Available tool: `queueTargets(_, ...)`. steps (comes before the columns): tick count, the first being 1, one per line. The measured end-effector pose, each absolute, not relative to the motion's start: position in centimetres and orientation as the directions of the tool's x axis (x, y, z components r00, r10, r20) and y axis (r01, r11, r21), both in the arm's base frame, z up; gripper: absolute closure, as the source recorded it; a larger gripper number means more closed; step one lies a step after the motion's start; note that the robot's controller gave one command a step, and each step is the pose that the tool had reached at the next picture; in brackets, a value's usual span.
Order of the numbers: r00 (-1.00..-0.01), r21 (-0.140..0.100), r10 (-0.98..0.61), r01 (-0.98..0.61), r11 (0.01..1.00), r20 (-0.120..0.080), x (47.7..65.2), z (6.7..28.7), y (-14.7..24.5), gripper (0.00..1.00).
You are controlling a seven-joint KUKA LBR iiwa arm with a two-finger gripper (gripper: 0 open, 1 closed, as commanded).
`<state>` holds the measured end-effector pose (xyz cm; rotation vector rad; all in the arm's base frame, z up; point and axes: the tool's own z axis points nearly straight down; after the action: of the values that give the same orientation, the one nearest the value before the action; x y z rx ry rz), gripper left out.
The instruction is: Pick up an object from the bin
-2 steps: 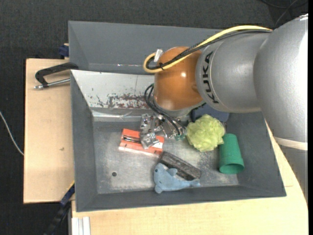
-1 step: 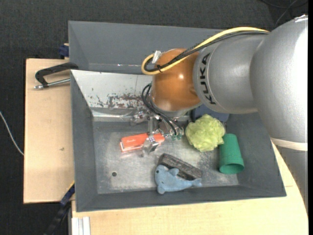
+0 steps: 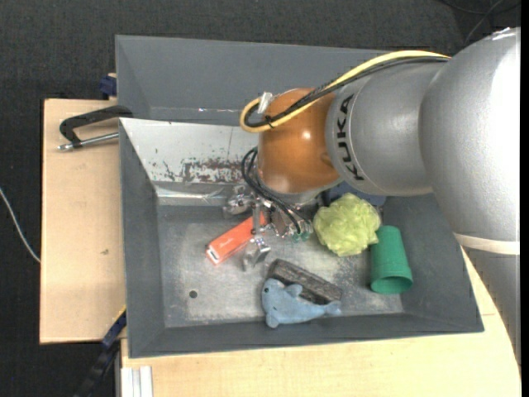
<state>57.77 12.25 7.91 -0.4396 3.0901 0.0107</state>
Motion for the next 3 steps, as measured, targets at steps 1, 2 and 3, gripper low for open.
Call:
queueTargets(1, -0.97, 0.002, -0.245, -0.245, 0.97, 0.004, 57.2, 11.1, 12.0, 0.0)
queueTargets(2, -0.917, 0.005, -0.399, -0.399, 0.917, -0.01, 60.5, 7.9, 11.2, 1.0)
queueTargets(3, -0.917, 0.005, -0.399, -0.399, 0.917, -0.01, 60.5, 7.9, 11.1, 1.0)
